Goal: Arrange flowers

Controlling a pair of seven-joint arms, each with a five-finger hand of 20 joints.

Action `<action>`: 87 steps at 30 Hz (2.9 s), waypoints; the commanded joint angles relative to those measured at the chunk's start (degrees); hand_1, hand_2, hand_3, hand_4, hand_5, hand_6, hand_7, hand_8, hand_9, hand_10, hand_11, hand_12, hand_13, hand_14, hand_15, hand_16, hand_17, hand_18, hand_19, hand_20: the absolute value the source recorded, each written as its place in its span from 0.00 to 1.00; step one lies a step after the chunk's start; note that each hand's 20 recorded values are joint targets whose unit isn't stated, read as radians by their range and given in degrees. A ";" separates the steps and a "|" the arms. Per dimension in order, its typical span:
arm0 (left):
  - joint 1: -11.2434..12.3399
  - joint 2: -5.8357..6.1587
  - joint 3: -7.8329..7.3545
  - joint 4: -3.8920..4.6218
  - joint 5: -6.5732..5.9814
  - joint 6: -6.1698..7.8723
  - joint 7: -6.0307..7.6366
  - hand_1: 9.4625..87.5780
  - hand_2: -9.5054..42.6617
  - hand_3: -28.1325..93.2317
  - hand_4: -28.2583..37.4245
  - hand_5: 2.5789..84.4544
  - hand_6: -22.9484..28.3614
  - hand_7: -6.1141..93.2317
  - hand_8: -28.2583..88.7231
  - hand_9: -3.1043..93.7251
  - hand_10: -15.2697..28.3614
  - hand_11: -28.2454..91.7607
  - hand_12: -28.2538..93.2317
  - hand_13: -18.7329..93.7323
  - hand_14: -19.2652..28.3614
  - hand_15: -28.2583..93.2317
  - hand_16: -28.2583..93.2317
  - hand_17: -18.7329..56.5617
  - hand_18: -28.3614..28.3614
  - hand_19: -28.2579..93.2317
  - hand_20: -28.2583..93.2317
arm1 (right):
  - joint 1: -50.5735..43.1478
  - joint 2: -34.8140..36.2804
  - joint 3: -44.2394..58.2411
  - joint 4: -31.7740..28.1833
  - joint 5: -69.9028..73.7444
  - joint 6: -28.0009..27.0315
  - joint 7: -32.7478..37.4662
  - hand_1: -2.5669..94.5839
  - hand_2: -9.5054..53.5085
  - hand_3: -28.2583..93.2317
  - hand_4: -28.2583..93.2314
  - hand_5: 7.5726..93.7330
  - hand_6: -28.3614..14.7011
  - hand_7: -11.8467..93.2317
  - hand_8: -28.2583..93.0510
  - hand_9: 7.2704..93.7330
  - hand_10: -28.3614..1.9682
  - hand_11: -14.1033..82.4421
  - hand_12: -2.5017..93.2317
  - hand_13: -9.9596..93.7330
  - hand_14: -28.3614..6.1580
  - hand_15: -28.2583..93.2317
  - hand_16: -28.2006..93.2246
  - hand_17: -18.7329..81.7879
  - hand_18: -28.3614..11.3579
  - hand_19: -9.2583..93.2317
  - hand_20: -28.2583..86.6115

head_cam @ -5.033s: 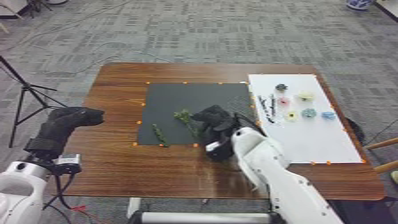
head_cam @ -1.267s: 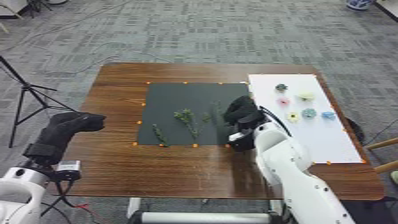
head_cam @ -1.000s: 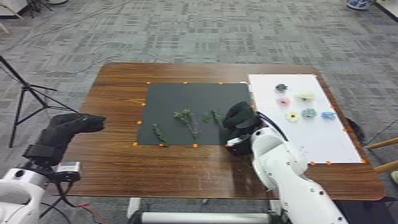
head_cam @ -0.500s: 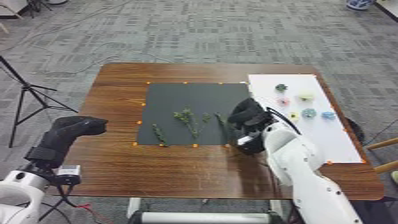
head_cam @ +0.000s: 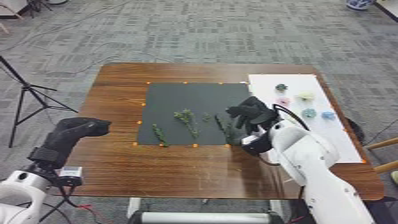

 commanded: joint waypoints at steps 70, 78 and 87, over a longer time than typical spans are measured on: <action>1.15 -1.59 0.50 -0.18 -0.15 5.06 2.99 0.22 0.08 0.80 0.14 0.69 0.44 0.30 0.17 0.61 0.68 0.44 0.37 0.57 0.78 0.47 0.26 0.28 0.80 0.46 0.47 | 5.33 22.47 -9.75 20.09 -13.84 15.85 -9.21 0.60 0.00 0.67 0.13 0.74 0.62 0.39 0.42 0.95 0.58 0.53 0.31 1.00 0.75 0.68 0.48 0.86 0.46 1.00 0.65; 2.58 -0.72 -2.79 0.58 -2.36 7.41 3.13 0.23 0.09 0.79 0.14 0.69 0.44 0.30 0.17 0.61 0.68 0.44 0.37 0.57 0.78 0.47 0.26 0.28 0.80 0.46 0.47 | 6.26 26.95 -6.28 11.46 -9.75 17.88 -10.01 0.65 0.00 0.69 0.10 0.79 0.60 0.41 0.41 0.97 0.61 0.52 0.32 1.00 0.76 0.71 0.46 0.88 0.47 1.00 0.67; 2.43 1.48 -1.18 6.67 -12.87 24.31 8.84 0.21 0.16 0.81 0.09 0.73 0.44 0.30 0.17 0.64 0.68 0.44 0.36 0.59 0.77 0.45 0.24 0.33 0.76 0.42 0.44 | 26.31 17.53 -18.50 7.95 -6.52 8.63 -15.00 0.65 0.00 0.70 0.10 0.79 0.58 0.41 0.40 0.98 0.61 0.51 0.32 1.00 0.78 0.70 0.46 0.88 0.49 1.00 0.68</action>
